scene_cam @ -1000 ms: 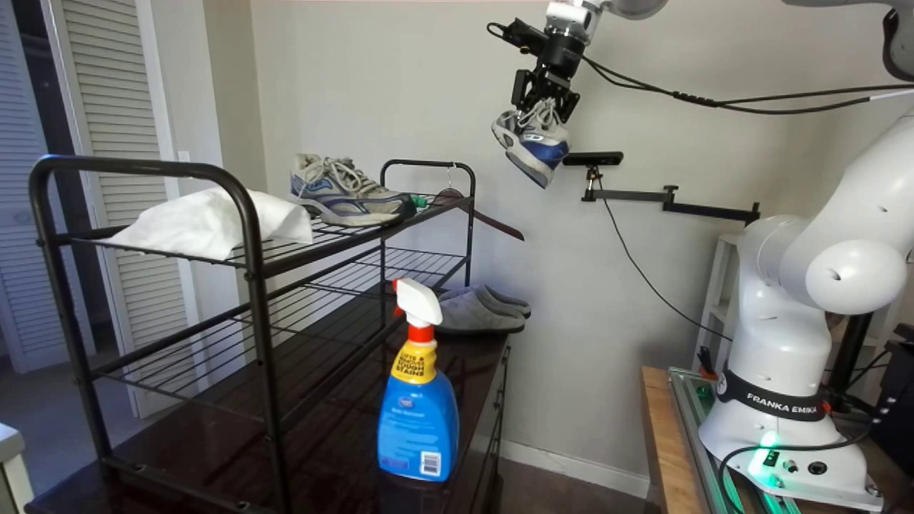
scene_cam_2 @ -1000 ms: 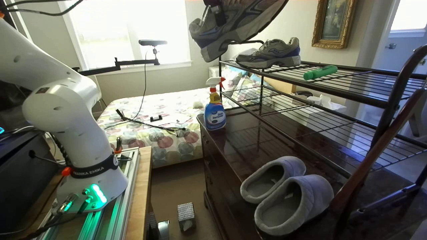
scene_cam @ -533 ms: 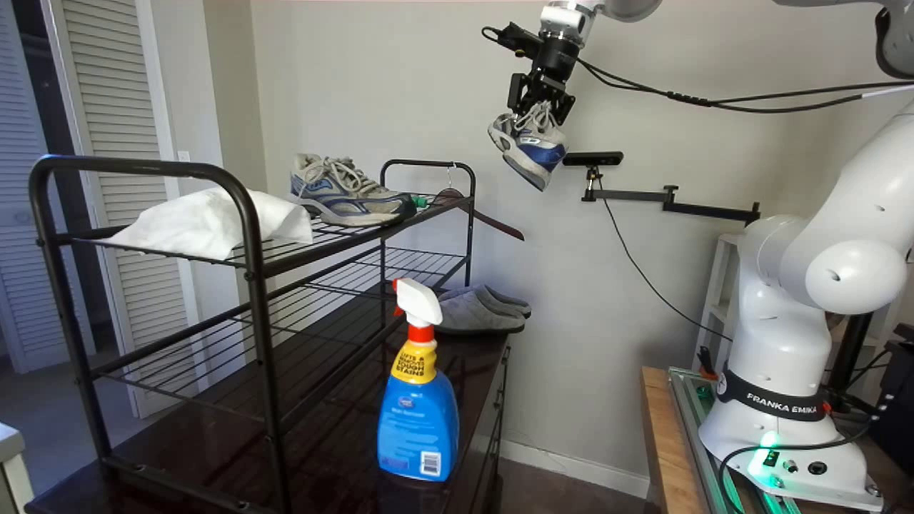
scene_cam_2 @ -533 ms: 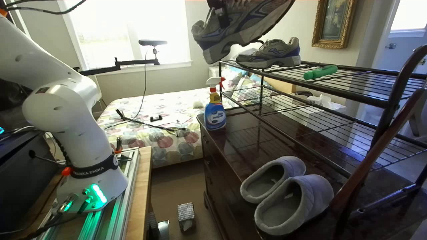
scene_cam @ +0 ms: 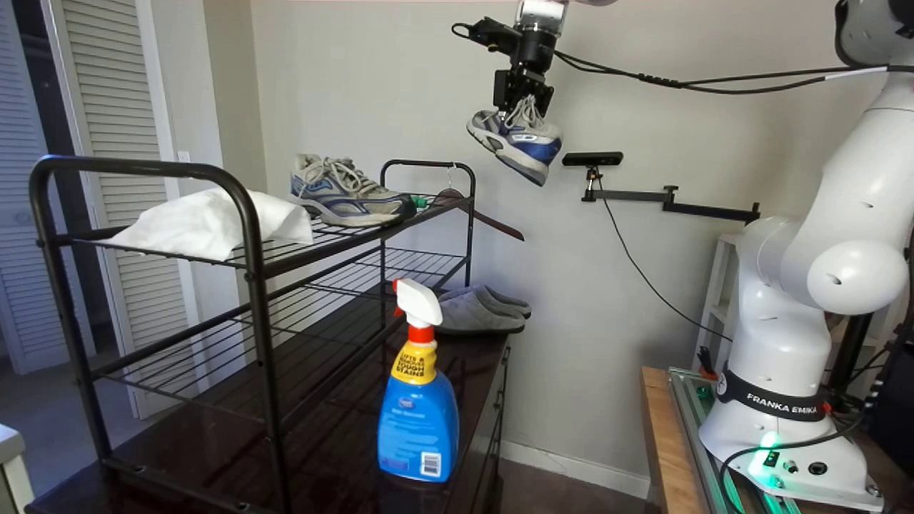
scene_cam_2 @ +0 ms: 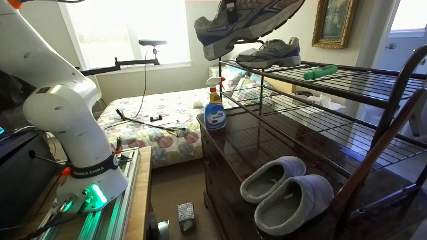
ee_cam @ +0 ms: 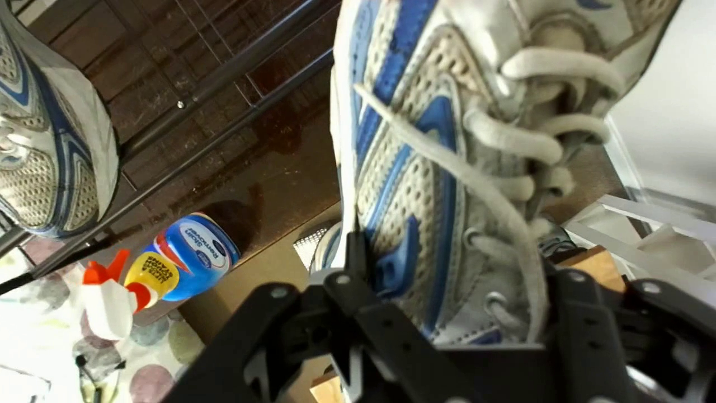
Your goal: Place the left sneaker next to the right one
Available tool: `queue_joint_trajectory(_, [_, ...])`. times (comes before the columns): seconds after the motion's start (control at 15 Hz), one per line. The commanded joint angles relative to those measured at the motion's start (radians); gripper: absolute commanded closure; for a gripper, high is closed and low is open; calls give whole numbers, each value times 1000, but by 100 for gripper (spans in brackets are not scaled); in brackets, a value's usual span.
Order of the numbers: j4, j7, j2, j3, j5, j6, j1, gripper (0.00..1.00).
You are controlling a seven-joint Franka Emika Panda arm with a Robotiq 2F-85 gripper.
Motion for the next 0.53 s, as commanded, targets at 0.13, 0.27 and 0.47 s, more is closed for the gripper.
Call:
queue_joint_trajectory(0.13, [168, -55, 132, 20, 46, -2, 42, 63])
queue_joint_trajectory(0.27, [192, -30, 151, 23, 95, 32, 37, 63])
queue_joint_trajectory(0.47, [150, -7, 134, 47, 76, 26, 20, 38])
